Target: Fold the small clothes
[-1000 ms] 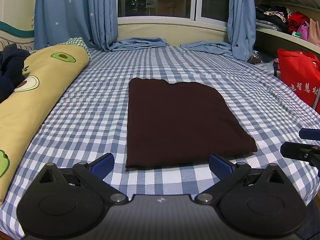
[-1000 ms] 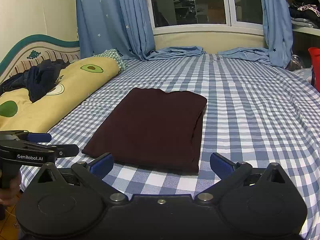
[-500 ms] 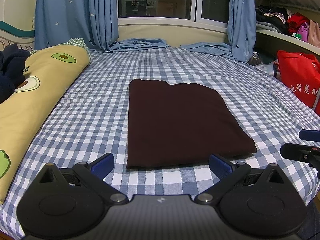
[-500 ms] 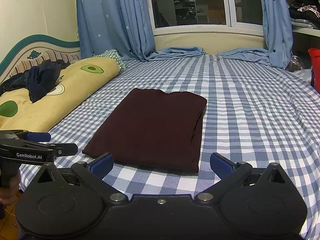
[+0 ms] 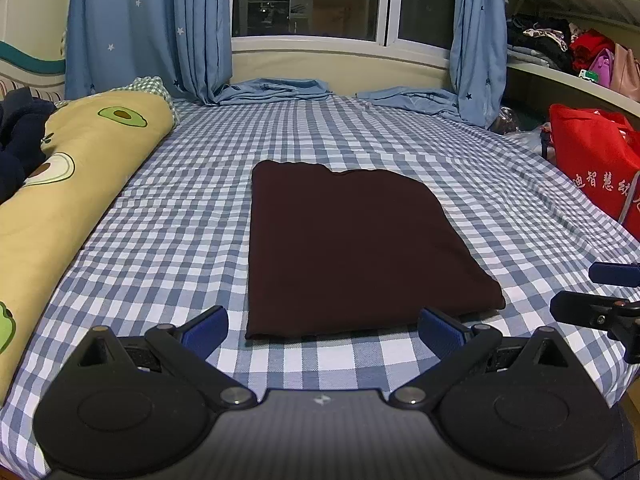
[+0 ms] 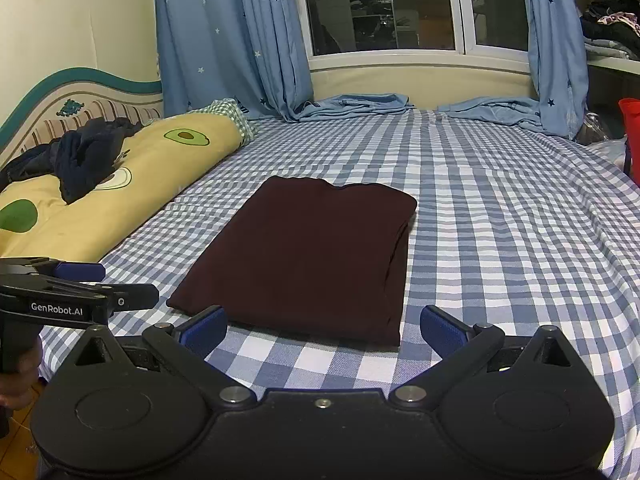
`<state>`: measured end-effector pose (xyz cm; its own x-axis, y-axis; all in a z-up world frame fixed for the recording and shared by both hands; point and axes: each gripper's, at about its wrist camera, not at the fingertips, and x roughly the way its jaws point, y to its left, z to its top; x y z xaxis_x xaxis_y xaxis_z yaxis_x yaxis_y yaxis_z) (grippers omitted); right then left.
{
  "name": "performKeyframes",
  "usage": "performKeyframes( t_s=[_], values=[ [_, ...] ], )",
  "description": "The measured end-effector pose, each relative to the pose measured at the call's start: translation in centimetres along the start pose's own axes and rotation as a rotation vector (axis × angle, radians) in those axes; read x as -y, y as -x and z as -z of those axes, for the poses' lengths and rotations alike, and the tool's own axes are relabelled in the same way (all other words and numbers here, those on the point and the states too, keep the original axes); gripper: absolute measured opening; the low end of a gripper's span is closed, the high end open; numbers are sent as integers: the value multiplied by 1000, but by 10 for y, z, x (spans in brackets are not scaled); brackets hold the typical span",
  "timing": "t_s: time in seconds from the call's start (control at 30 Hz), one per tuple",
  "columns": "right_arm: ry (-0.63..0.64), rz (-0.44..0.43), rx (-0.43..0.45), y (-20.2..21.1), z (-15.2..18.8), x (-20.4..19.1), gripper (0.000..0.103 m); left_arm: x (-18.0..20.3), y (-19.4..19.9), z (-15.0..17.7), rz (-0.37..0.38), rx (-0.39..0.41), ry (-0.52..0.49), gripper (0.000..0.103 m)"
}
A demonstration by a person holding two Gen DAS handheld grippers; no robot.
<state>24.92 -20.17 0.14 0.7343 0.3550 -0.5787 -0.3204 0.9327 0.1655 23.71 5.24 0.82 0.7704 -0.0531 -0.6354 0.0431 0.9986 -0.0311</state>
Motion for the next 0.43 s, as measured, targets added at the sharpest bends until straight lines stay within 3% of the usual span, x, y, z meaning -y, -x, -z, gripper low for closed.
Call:
performKeyframes(
  t_s=[0.23, 0.37, 0.43],
  values=[
    [1, -1, -4, -1, 0, 0, 102, 2, 1, 2, -27, 18, -22, 103],
    [0, 0, -7, -3, 1, 0, 102, -3, 3, 3, 25, 38, -2, 103],
    [-1, 2, -6, -3, 1, 0, 102, -3, 4, 2, 16, 44, 6, 103]
  ],
)
